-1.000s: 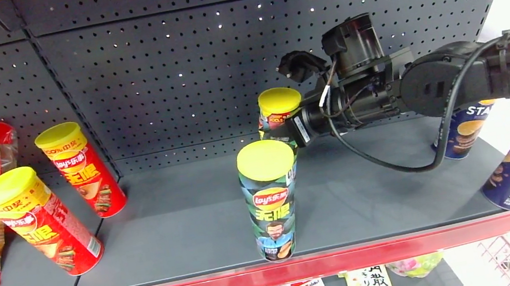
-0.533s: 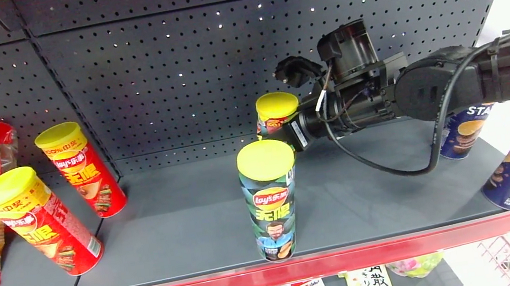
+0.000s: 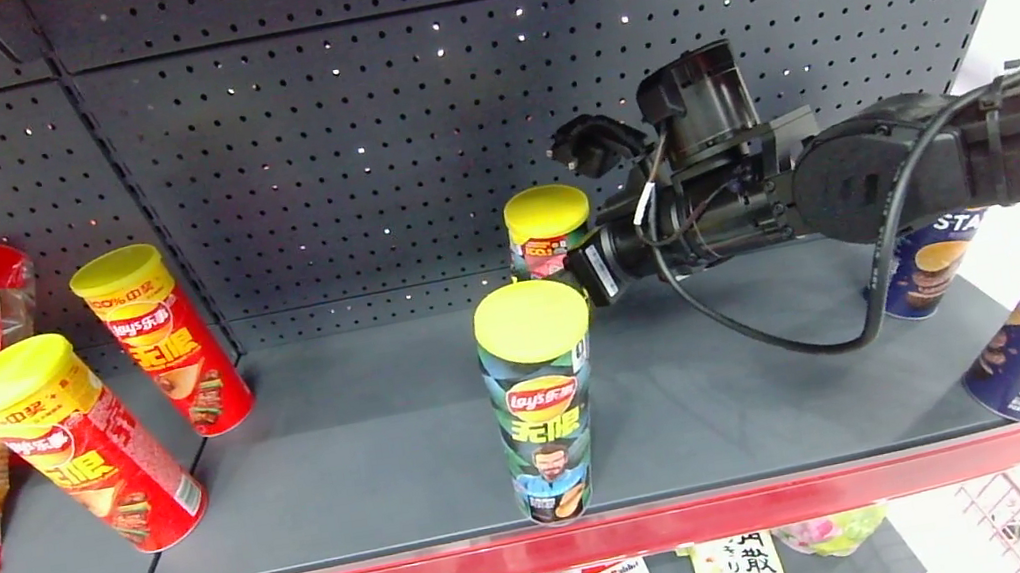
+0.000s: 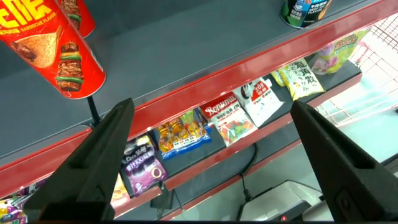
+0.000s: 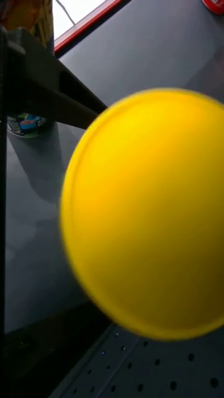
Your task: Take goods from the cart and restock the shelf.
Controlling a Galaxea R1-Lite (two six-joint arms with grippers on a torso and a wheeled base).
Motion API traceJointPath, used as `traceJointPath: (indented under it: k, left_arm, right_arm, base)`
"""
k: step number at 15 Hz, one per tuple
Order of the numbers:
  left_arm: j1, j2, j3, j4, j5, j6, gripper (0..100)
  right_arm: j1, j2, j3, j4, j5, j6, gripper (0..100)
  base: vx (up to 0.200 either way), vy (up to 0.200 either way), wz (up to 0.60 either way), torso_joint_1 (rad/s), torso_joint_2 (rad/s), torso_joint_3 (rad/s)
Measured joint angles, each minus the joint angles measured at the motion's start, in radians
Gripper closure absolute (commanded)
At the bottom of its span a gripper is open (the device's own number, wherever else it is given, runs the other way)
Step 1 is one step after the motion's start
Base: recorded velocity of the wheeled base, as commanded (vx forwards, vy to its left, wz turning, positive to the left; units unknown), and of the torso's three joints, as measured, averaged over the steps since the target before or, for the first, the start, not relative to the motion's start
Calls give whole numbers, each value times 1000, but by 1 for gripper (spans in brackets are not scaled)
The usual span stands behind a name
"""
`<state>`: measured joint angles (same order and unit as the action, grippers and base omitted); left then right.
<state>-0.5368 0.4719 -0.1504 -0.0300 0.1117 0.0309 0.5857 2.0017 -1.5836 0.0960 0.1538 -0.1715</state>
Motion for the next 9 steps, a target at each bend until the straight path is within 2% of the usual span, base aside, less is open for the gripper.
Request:
traceJointPath:
  k: [4, 9]
  left_arm:
    - [0, 7, -3, 0, -5, 1, 0]
    - [-1, 23, 0, 2, -10, 1, 0]
  right_arm:
    - [-13, -62, 43, 6, -3, 1, 0]
    - [-43, -201, 217, -1, -3, 1, 0]
  base:
    - [0, 0, 0, 0, 0, 0]
    - [0, 0, 0, 0, 0, 0]
